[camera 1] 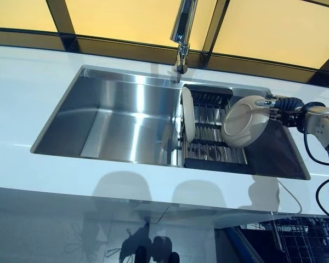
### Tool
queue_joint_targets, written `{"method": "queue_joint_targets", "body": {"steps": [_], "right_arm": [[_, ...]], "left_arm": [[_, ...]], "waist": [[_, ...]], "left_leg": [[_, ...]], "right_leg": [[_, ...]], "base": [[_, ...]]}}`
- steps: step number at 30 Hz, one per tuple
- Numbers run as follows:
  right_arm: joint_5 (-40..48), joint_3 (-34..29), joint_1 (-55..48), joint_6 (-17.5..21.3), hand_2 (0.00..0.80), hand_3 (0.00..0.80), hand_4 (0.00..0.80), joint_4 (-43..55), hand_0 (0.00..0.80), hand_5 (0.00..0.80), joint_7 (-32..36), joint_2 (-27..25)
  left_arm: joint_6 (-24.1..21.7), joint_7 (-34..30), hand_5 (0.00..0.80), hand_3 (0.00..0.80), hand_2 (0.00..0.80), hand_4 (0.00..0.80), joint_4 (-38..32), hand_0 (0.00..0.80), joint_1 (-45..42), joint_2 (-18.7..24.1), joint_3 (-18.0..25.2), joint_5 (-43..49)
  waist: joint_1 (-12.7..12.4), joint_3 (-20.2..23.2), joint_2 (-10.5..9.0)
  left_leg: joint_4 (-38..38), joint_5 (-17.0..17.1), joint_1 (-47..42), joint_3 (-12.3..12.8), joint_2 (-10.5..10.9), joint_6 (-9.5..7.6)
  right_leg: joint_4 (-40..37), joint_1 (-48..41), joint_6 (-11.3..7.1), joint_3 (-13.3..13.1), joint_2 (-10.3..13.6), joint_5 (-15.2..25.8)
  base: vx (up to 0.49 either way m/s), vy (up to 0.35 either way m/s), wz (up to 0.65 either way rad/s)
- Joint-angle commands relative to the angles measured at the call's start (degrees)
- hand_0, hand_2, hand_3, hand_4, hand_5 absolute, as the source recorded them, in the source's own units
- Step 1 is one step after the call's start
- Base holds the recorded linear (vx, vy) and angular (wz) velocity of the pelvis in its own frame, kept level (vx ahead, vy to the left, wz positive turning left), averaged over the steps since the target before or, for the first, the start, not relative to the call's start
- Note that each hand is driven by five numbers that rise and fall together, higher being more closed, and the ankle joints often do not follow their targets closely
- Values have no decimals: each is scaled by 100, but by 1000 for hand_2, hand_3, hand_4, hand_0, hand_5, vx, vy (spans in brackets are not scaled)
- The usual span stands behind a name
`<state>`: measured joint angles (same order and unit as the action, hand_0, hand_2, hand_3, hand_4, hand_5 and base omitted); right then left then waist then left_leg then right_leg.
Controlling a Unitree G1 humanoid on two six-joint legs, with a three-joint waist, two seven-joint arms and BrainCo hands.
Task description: Take plates into dishwasher
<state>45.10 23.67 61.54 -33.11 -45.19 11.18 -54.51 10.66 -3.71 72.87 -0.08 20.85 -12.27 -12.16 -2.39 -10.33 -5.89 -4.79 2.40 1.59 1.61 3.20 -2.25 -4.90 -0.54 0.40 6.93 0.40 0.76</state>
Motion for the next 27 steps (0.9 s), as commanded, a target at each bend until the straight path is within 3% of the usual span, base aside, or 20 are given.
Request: {"method": "queue_joint_targets", "body": {"steps": [1,10,16,18,19,20,27], "right_arm": [[-155,200,291,30,0,0,0,29,0,0,169,-78],[-328,216,132,-219,0,0,0,-110,0,0,675,91],[-593,267,139,-160,0,0,0,-304,0,0,899,243],[-811,295,188,-73,703,703,703,-363,703,703,963,254],[-868,318,191,-10,703,703,703,-378,703,703,954,262],[-1034,353,244,91,800,800,800,-458,800,800,938,258],[-1416,486,480,279,800,800,800,-630,800,800,676,142]], "left_arm": [[41,70,0,0,0,0,167,0,-30,51,-319,-80],[32,42,0,0,0,0,191,0,-23,52,-309,-58],[23,37,0,0,0,0,171,0,25,36,-356,-100],[19,21,0,0,0,0,165,0,33,40,-359,-110],[17,20,0,0,0,0,165,0,32,37,-363,-115],[14,21,0,0,0,0,166,0,40,38,-376,-129],[-5,31,0,0,0,0,160,0,17,46,-398,-99]], "waist": [[-57,233,84],[-93,203,88],[-132,163,114],[-141,152,122],[-147,150,125],[-157,144,131],[-182,160,113]], "left_leg": [[-21,-387,-44,192,-131,257],[-21,-383,-29,184,-128,253],[-21,-369,6,170,-129,251],[-21,-360,17,162,-128,255],[-21,-360,18,163,-129,255],[-21,-353,24,144,-125,258],[-21,-353,-1,137,-125,263]], "right_leg": [[-10,189,-396,3,28,76],[-10,199,-395,20,36,73],[-10,223,-395,45,50,81],[-10,233,-395,52,51,87],[-10,233,-395,57,53,88],[-10,236,-397,61,53,89],[-10,209,-406,78,58,91]], "base": [[0,0,0],[0,0,0],[0,0,0],[0,0,0],[0,0,0],[0,0,0],[0,0,0]]}}
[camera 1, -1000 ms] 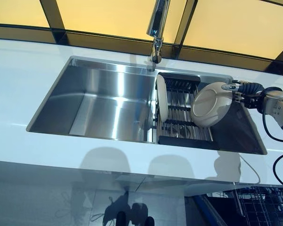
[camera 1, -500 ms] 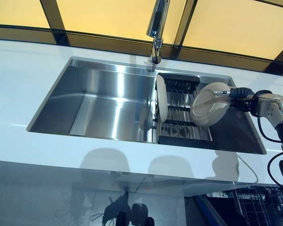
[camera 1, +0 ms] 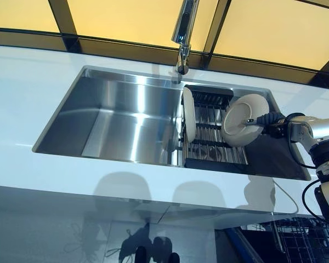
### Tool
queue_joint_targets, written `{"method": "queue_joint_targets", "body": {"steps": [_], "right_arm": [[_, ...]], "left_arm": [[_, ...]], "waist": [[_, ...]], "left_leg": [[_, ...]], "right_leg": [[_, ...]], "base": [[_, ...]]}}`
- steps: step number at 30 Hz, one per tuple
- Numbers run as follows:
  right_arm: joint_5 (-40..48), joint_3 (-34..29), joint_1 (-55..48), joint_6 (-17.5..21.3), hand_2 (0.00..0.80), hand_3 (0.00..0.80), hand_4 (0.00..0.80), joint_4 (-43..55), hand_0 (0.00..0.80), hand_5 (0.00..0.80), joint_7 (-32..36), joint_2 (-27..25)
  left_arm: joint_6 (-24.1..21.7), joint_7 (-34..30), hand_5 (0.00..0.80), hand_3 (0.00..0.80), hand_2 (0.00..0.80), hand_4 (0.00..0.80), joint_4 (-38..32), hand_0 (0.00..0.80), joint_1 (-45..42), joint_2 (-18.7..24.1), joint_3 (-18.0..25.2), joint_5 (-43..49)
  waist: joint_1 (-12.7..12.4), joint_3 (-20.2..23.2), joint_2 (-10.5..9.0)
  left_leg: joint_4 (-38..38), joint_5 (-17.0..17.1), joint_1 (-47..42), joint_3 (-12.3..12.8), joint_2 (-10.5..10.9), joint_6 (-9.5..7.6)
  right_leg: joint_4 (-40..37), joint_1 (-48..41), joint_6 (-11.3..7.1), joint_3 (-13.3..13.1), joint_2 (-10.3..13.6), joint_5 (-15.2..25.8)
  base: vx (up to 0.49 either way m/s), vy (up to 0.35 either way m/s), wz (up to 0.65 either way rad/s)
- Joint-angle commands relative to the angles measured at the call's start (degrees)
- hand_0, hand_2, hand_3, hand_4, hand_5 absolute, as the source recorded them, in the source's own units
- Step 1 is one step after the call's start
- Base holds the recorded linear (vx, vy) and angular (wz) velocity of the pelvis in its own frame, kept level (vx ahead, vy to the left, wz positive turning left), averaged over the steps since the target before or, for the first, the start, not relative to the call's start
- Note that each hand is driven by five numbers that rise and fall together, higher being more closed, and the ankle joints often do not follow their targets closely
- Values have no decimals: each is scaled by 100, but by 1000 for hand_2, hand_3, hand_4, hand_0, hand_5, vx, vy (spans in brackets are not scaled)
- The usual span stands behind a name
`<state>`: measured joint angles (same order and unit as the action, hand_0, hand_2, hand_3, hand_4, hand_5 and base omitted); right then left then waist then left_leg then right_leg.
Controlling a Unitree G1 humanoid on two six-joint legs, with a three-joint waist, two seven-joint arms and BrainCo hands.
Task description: Take plates into dishwasher
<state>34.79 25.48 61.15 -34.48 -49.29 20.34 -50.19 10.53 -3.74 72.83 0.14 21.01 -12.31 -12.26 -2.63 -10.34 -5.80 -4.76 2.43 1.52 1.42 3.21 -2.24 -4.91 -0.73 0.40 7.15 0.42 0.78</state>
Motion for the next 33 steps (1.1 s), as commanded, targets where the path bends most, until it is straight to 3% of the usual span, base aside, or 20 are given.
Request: {"method": "queue_joint_targets", "body": {"steps": [1,16,27,33], "right_arm": [[-412,348,591,476,800,800,800,-230,800,800,-350,-314],[181,650,1249,796,800,800,800,799,800,800,-1716,-897],[-68,1039,1918,1190,800,800,800,836,800,800,-1956,-1447],[-436,1275,2134,1386,800,800,800,882,800,800,-1933,-1739]], "left_arm": [[4,28,0,0,0,0,160,0,3,36,-400,-82],[69,96,0,0,0,0,120,0,-80,48,-371,2],[119,78,0,0,0,0,213,0,-79,-9,-376,125],[193,72,0,0,0,0,233,0,-40,-19,-392,300]], "waist": [[-161,158,101],[5,427,-57],[194,786,-156],[361,956,-194]], "left_leg": [[-24,-357,-1,157,-128,262],[-24,-425,-212,254,-154,296],[-24,-547,-453,431,-169,264],[-24,-636,-595,584,-174,222]], "right_leg": [[-9,223,-408,54,53,91],[-9,50,-447,-44,10,80],[-9,-119,-464,-276,-54,49],[-9,-179,-484,-528,-115,67]], "base": [[0,0,0],[0,0,0],[-11,29,-10],[-8,24,-23]]}}
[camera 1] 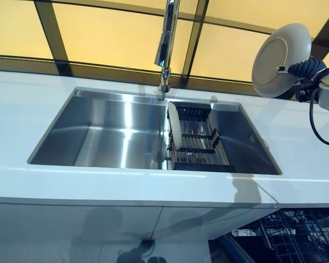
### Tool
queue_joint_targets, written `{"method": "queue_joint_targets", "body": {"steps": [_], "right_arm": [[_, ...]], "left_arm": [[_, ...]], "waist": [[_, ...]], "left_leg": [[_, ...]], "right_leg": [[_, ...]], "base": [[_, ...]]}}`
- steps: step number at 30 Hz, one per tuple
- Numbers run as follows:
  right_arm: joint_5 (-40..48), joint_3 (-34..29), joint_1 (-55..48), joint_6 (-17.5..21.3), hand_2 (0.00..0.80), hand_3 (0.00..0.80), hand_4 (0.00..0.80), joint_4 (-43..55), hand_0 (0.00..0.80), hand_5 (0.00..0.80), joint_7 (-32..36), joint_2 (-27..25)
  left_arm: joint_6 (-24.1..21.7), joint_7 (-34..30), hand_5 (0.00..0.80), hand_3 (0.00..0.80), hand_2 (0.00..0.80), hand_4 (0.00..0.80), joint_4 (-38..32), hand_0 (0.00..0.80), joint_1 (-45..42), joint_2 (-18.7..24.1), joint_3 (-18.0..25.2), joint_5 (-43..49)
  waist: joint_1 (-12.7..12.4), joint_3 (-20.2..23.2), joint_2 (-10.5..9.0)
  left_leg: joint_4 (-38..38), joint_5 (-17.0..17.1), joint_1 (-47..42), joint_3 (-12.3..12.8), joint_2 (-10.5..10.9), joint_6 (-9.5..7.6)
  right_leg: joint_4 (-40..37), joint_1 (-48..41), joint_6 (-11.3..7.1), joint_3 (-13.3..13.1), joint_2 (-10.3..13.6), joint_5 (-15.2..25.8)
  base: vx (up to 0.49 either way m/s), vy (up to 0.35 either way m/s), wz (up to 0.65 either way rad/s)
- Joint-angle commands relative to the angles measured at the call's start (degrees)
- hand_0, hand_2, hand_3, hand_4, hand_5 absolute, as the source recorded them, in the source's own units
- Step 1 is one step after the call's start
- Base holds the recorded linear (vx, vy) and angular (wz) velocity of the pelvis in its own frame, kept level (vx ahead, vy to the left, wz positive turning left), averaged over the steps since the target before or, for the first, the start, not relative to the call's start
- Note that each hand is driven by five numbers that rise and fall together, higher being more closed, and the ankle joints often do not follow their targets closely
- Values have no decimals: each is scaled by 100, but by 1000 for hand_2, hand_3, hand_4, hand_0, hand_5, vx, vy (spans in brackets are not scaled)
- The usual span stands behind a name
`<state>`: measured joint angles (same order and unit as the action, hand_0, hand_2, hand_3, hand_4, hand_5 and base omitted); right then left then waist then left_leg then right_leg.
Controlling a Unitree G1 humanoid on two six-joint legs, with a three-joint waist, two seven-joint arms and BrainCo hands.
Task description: Take plates into dishwasher
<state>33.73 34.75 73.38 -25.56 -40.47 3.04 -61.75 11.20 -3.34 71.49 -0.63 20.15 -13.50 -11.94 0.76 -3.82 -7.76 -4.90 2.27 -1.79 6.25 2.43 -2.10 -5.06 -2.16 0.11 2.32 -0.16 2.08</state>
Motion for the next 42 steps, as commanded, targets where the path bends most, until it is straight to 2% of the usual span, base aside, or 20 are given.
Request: {"method": "queue_joint_targets", "body": {"steps": [1,7,13,18,22,23,24,29,31,34,38,42], "right_arm": [[-352,376,917,545,800,800,800,22,800,800,-154,-658],[-761,175,473,526,800,800,800,347,800,800,183,-1082],[-1079,-364,-415,714,800,800,800,536,800,800,611,-1528],[-1156,-976,-1329,792,800,800,800,714,800,800,1135,-1864],[-1297,-2028,-2730,1013,800,800,800,928,800,800,1576,-2006],[-1321,-2123,-2845,1006,800,800,800,958,800,800,1598,-2008],[-1401,-2551,-3423,1106,800,800,800,1046,800,800,1734,-2016],[-1644,-3680,-5023,1430,800,800,800,1418,800,800,2046,-1942],[-1700,-3982,-5455,1441,800,800,800,1566,800,800,2078,-1877],[-1844,-4470,-6192,1568,800,800,800,1776,800,800,2170,-1741],[-1967,-4850,-6893,1802,800,800,800,1938,800,800,2445,-1592],[-2051,-4967,-7250,1965,800,800,800,2106,800,800,2457,-1443]], "left_arm": [[150,19,0,0,0,0,370,0,57,75,-261,289],[273,-19,0,0,0,0,292,0,89,67,-235,407],[281,-93,0,0,0,0,269,0,123,128,-167,482],[279,-134,0,0,0,0,242,0,145,128,-82,563],[254,-137,0,0,0,0,262,0,140,106,22,639],[254,-135,0,0,0,0,261,0,139,114,21,641],[253,-125,0,0,0,0,249,0,123,113,50,638],[244,-143,0,0,0,0,243,0,84,138,201,752],[250,-132,0,0,0,0,254,0,91,142,207,766],[232,-153,0,0,0,0,262,0,98,164,290,820],[216,-157,0,0,0,0,280,0,104,182,321,893],[195,-172,0,0,0,0,294,0,124,210,355,982]], "waist": [[60,322,-2],[267,381,7],[467,385,31],[663,383,69],[844,378,84],[846,377,78],[900,361,76],[1067,318,86],[1139,291,116],[1219,265,130],[1284,240,138],[1311,220,140]], "left_leg": [[-10,-633,-280,131,-97,202],[-10,-689,-336,317,-121,172],[-10,-715,-384,504,-169,140],[-10,-741,-417,660,-208,123],[-10,-763,-443,793,-237,104],[-10,-765,-445,800,-238,103],[-10,-773,-463,848,-249,95],[-10,-790,-483,991,-278,69],[-10,-874,-534,952,-286,60],[-10,-887,-538,1024,-300,47],[-10,-893,-546,1100,-315,38],[-10,-898,-542,1149,-332,31]], "right_leg": [[6,-34,-462,-85,-67,-54],[6,11,-498,-317,-117,3],[6,33,-518,-457,-147,25],[6,59,-519,-565,-165,36],[6,91,-527,-670,-195,61],[6,93,-527,-676,-197,64],[6,96,-532,-715,-207,71],[6,133,-553,-809,-236,99],[6,89,-591,-807,-241,51],[6,118,-604,-849,-253,68],[6,139,-613,-884,-268,86],[6,163,-625,-897,-280,98]], "base": [[-5,9,-25],[-1,2,-24],[-7,-27,-21],[-7,-13,-20],[3,-19,-24],[5,-24,-24],[3,-24,-14],[0,-23,-10],[30,7,-15],[1,-16,-6],[-2,-29,-10],[-4,-32,-5]]}}
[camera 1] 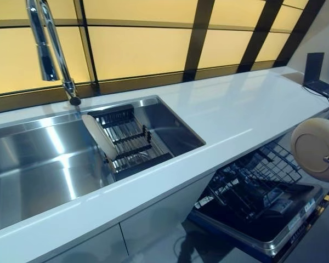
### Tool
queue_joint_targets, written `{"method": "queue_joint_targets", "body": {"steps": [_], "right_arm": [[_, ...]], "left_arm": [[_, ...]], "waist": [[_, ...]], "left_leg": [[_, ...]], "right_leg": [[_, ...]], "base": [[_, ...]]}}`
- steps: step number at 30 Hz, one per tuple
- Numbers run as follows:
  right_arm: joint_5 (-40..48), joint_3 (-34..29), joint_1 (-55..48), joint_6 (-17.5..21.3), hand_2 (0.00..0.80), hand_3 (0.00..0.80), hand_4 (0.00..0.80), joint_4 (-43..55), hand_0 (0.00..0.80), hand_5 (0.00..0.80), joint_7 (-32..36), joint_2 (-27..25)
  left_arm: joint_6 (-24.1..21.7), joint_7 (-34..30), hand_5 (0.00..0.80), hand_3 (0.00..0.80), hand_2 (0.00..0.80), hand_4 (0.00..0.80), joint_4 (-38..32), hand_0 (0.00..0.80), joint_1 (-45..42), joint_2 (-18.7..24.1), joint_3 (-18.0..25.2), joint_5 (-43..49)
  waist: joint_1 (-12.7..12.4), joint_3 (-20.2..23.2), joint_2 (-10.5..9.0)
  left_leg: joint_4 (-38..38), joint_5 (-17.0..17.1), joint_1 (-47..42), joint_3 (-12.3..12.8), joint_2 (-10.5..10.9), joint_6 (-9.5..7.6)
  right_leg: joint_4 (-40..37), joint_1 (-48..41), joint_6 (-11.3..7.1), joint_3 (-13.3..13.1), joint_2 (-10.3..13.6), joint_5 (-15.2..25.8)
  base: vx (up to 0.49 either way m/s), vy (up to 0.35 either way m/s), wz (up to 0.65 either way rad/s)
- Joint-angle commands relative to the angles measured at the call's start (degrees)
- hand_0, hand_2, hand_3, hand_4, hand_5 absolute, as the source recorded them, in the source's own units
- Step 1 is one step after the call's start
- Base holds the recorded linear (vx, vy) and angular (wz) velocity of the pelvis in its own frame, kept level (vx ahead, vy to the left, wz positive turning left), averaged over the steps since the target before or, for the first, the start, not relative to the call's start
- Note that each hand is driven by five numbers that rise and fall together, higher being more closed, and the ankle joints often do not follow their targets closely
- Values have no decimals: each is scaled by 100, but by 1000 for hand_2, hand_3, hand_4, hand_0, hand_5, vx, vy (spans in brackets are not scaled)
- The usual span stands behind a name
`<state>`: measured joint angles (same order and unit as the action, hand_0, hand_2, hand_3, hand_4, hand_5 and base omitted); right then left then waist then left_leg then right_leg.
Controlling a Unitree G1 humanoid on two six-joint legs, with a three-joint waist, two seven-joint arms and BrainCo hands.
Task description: Take plates into dishwasher
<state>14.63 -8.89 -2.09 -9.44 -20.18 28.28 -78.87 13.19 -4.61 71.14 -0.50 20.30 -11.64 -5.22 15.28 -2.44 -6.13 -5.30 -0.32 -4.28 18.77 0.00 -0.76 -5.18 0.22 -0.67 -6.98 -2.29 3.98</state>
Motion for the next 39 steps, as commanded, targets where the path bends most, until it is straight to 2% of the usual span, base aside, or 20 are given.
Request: {"method": "queue_joint_targets", "body": {"steps": [1,9,14,29,35,39], "right_arm": [[-187,-618,242,377,800,800,800,154,800,800,-89,312],[-851,-150,192,609,800,800,800,400,800,800,-623,875],[-1276,275,405,553,800,800,800,500,800,800,-996,1279],[-1525,1174,1280,589,800,800,800,-217,800,800,-1406,1714],[-1663,1543,1852,544,800,800,800,-579,800,800,-1560,1827],[-1655,1819,2200,537,800,800,800,-802,800,800,-1608,1839]], "left_arm": [[-7,-55,0,0,0,0,338,0,126,205,175,323],[-26,-64,0,0,0,0,305,0,167,159,174,350],[6,-106,0,0,0,0,291,0,205,173,166,424],[71,-91,0,0,0,0,23,0,157,245,106,359],[107,-91,0,0,0,0,-155,0,269,223,-42,216],[113,-85,0,0,0,0,-214,0,378,241,-117,99]], "waist": [[-130,77,-14],[-153,18,45],[-219,-16,114],[-468,-243,315],[-570,-449,462],[-640,-523,534]], "left_leg": [[30,-639,-291,-90,-92,-107],[30,-651,-314,-40,-107,-117],[30,-652,-286,-74,-91,-127],[30,-554,-7,-262,-31,-81],[30,-483,213,-436,23,-29],[30,-378,386,-436,48,-13]], "right_leg": [[18,-64,-551,29,-72,-83],[18,-54,-570,20,-73,-86],[18,-37,-583,75,-41,-99],[18,166,-585,311,74,-97],[18,313,-557,428,139,-103],[18,471,-513,465,170,-39]], "base": [[0,0,0],[3,-22,-1],[-3,-49,0],[-26,-61,3],[-78,-44,16],[-90,-41,6]]}}
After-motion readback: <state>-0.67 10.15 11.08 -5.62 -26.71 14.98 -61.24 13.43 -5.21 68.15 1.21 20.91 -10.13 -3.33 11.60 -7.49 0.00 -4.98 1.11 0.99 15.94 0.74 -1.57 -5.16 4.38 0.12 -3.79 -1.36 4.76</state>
